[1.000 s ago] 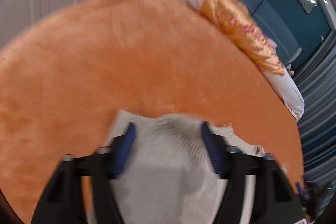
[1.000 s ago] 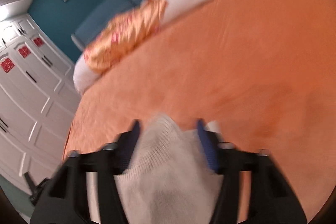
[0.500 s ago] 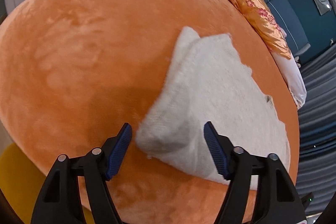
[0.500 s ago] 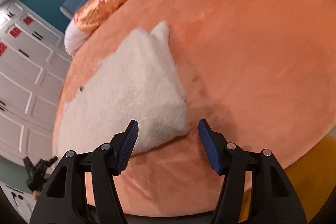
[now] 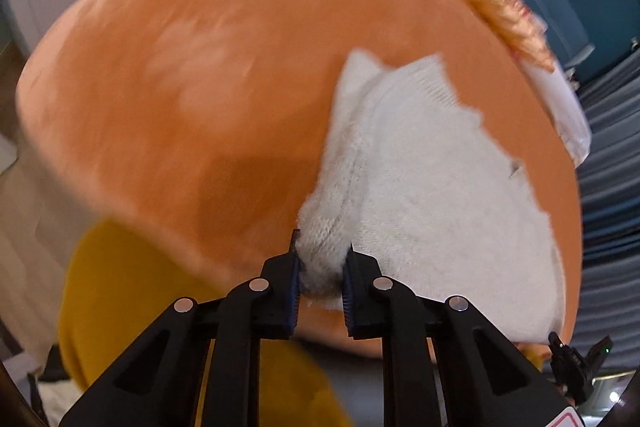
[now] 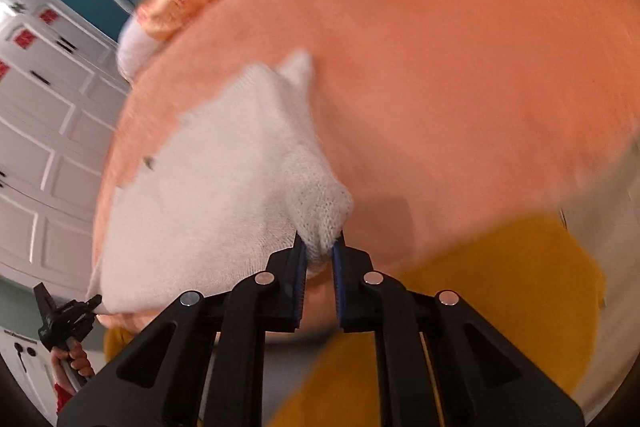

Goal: Fold small clothes
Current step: 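Release the hem with both tools and press the folded sweater flat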

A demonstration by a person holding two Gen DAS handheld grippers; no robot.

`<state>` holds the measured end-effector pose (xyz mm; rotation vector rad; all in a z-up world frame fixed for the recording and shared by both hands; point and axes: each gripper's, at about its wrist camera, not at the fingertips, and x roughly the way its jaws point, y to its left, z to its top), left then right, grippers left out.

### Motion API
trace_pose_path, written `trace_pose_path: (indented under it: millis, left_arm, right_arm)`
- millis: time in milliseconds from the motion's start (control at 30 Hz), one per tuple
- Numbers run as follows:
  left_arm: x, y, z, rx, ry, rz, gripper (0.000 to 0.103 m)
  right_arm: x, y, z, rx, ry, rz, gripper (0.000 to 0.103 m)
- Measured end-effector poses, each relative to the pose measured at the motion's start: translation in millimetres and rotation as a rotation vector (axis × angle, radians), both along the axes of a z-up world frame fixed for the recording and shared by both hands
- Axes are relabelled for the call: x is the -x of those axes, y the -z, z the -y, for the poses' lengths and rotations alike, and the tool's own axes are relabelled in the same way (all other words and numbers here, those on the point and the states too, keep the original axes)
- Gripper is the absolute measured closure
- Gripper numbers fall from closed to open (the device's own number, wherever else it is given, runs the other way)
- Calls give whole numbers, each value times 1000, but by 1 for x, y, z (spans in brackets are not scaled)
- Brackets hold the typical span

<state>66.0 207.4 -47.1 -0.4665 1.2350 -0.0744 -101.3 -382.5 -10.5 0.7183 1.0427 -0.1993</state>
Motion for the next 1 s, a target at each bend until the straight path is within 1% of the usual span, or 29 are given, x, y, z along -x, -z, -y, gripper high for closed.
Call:
trace_pose_path:
  millis: [67, 100, 133, 200, 267, 300, 333, 367, 400, 433, 467, 533, 567, 600, 667, 700, 767, 800, 833, 867, 900, 933, 1000]
  left_arm:
    - [18, 18, -2, -20, -4, -46, 90]
    - [24, 23, -3, -17, -14, -55, 89]
    - [28, 23, -3, -2, -26, -40, 87]
    - [29, 11, -3, 8, -43, -3, 82]
    - [25, -9, 0, -4, -33, 43, 82]
    - [22, -23, 3, -25, -17, 89, 73]
    - [19, -36, 6, -37, -4, 141, 59]
    - [15, -47, 8, -44, 0, 188, 51]
    - [7, -59, 12, -46, -1, 238, 40]
    - [-2, -66, 16, -39, 1, 265, 39]
    - [-14, -69, 20, -31, 3, 280, 39]
    - [-43, -70, 31, -24, 4, 285, 36]
    - [-53, -69, 36, -25, 4, 283, 36]
    - [-68, -64, 44, -19, 13, 273, 36]
    - [-96, -47, 55, -5, 29, 233, 35]
    - [-105, -38, 59, -3, 28, 207, 35]
    - [-121, -19, 65, -1, 27, 155, 35]
    - [-128, -8, 69, -4, 35, 134, 38]
    - [-132, -1, 73, -16, 47, 122, 59]
    - [-133, 4, 75, -27, 65, 112, 78]
    - [-135, 9, 78, -41, 97, 90, 96]
    - [-133, 7, 77, -44, 95, 101, 97]
    - [-125, -9, 71, -46, 79, 151, 98]
  right_arm:
    - [11, 20, -7, -9, -30, -82, 92]
    - [12, 25, -13, -1, -55, -100, 91]
    - [11, 24, -19, 26, -79, -103, 90]
    - [0, 12, -26, 78, -107, -101, 81]
    - [-3, -4, -24, 112, -89, -67, 76]
    - [-5, -16, -20, 137, -74, -33, 71]
    - [-6, -22, -18, 147, -64, -8, 67]
    - [-10, -32, -13, 155, -48, 40, 59]
    - [-16, -38, -11, 159, -40, 70, 53]
    - [-26, -43, -8, 163, -34, 89, 51]
    - [-36, -46, -8, 169, -30, 103, 51]
    - [-59, -49, -9, 176, -39, 135, 48]
    - [-73, -48, -10, 187, -40, 143, 43]
    - [-88, -45, -13, 192, -39, 144, 43]
    - [-110, -36, -16, 172, -50, 142, 43]
    - [-120, -29, -16, 164, -53, 134, 43]
    - [-137, -7, -17, 173, -52, 82, 43]
    - [-144, 2, -20, 179, -60, 48, 45]
    - [-152, 9, -21, 181, -71, 17, 53]
    - [-158, 16, -26, 179, -101, -11, 78]
    - [-154, 15, -30, 175, -122, -8, 96]
    - [-149, 4, -34, 159, -146, 53, 96]
    - [-131, -22, -33, 171, -141, 163, 97]
